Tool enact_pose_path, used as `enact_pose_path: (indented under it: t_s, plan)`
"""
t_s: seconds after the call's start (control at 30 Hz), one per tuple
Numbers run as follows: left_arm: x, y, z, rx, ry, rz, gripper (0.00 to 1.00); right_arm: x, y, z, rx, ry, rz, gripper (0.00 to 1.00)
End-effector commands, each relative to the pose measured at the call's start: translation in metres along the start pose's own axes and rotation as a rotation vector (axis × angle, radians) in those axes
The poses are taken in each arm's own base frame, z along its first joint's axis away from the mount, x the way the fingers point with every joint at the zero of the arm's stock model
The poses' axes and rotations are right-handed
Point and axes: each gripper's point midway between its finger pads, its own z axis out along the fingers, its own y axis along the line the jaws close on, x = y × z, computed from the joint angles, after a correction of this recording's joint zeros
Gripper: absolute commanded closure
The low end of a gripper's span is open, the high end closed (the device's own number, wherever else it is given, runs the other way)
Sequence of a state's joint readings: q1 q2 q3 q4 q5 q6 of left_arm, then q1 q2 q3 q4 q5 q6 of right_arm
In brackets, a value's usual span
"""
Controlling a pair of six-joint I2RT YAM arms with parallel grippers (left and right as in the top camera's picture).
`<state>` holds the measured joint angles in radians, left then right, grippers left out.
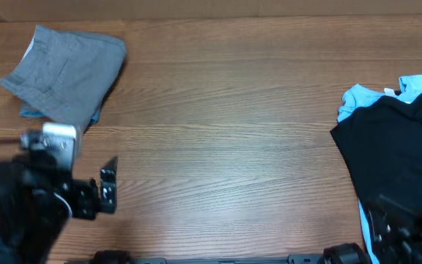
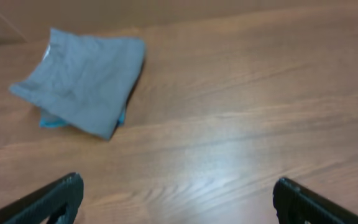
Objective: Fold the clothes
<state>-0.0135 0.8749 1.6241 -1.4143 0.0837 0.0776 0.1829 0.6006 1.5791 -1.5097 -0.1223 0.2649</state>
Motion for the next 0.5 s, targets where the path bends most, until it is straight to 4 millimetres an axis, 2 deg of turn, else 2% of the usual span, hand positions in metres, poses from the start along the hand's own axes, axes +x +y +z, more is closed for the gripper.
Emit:
enact_pose_path:
  t_s: [0.0, 0.1, 0.2, 0.23, 0.27, 0.3, 0.47]
  plan:
    - [0.04, 0.003, 0.045, -0.011, 0.052, -0.048, 0.0, 0.008, -0.022, 0.039, 0.095, 0.047, 0.007, 0.74]
    - [0.066, 0.013, 0.089, -0.064, 0.066, -0.103, 0.0, 0.018, -0.034, 0.092, 0.103, 0.071, 0.012, 0.69]
    - [0.084, 0.015, 0.121, -0.071, 0.097, -0.149, 0.0, 0.023, -0.043, 0.137, 0.093, 0.042, 0.027, 0.61]
    - [0.089, 0.016, 0.13, -0.073, 0.108, -0.154, 0.0, 0.022, -0.044, 0.147, 0.087, 0.026, 0.025, 0.51]
    - [0.092, 0.017, 0.136, -0.078, 0.115, -0.154, 0.0, 0.02, -0.045, 0.157, 0.081, 0.007, 0.023, 0.28]
    - [0.096, 0.017, 0.143, -0.079, 0.129, -0.155, 0.0, 0.017, -0.045, 0.164, 0.074, -0.014, 0.02, 0.0]
    - [0.108, 0.017, 0.157, -0.077, 0.202, -0.156, 0.0, 0.006, -0.044, 0.181, 0.062, -0.047, 0.016, 0.0]
